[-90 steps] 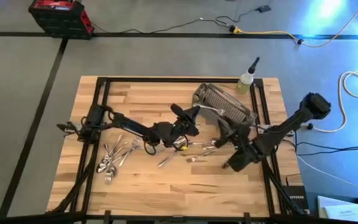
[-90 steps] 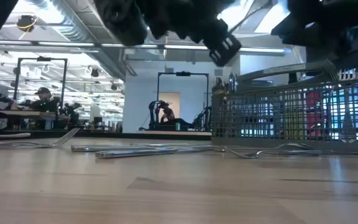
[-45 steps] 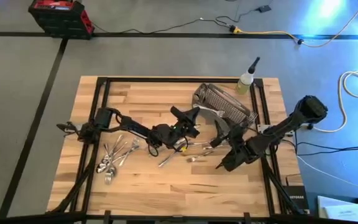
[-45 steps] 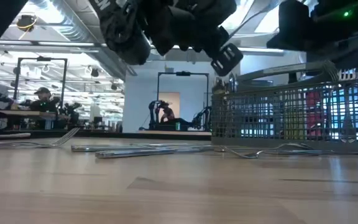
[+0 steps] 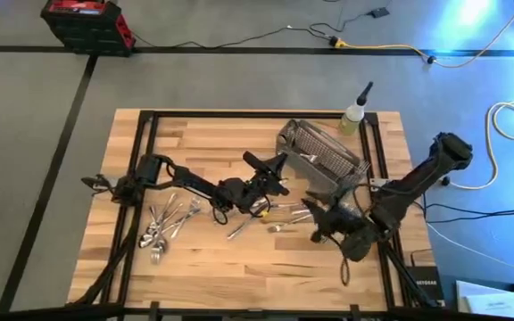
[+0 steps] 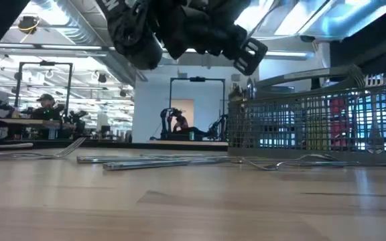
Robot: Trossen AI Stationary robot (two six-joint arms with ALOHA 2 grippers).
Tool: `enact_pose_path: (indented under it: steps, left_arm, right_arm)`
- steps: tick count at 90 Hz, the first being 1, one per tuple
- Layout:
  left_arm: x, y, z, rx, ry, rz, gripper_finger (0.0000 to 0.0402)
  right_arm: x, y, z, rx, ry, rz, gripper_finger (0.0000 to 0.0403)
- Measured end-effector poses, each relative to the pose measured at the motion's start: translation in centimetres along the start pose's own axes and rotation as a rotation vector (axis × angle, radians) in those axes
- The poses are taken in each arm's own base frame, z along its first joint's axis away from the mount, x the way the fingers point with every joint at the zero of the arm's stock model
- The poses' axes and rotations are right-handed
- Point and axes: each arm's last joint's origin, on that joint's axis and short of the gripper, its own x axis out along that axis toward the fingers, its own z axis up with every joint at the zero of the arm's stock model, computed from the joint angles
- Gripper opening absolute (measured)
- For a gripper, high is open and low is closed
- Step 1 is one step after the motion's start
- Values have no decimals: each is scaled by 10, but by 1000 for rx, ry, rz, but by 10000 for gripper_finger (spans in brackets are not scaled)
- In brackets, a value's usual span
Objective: Sort silverware
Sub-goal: Put the silver fork into the gray silverware organizer
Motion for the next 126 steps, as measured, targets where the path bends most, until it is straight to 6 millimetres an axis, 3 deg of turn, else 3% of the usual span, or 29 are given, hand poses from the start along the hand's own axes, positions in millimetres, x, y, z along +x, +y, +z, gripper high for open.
enact_pose_path:
  steps: [7, 16, 24, 37, 48, 59, 79, 102, 113, 126]
  left_arm:
    - [0, 2, 1, -22, -12, 13, 0]
    - [0, 4, 2, -39, -19, 28, 0]
    - [-1, 7, 4, -40, -27, 47, 0]
    - [-4, 8, 7, -56, -36, 57, 0]
    - [-6, 8, 9, -76, -51, 55, 0]
    - [-7, 7, 10, -134, -63, 45, 0]
    - [-8, 6, 11, -196, -96, 15, 0]
    - [-6, 1, 8, -172, -71, -19, 0]
    - [-6, 0, 8, -187, -64, -24, 0]
    - [-6, 0, 7, -178, -59, -21, 0]
  right_arm:
    - [-11, -7, 11, 33, -106, 173, 74]
    - [-26, -19, 20, 63, -364, 473, 56]
    - [-32, -38, 17, 132, -576, 545, 42]
    - [-12, -45, -35, 245, -617, 418, 28]
    - [4, -53, -81, 444, -716, 273, 26]
    - [16, -65, -105, 561, -733, 124, 26]
    - [53, -71, -103, 599, -618, 81, 34]
    - [88, -73, -79, 613, -541, -34, 127]
    - [99, -68, -71, 615, -507, -60, 147]
    - [104, -65, -70, 651, -482, -72, 144]
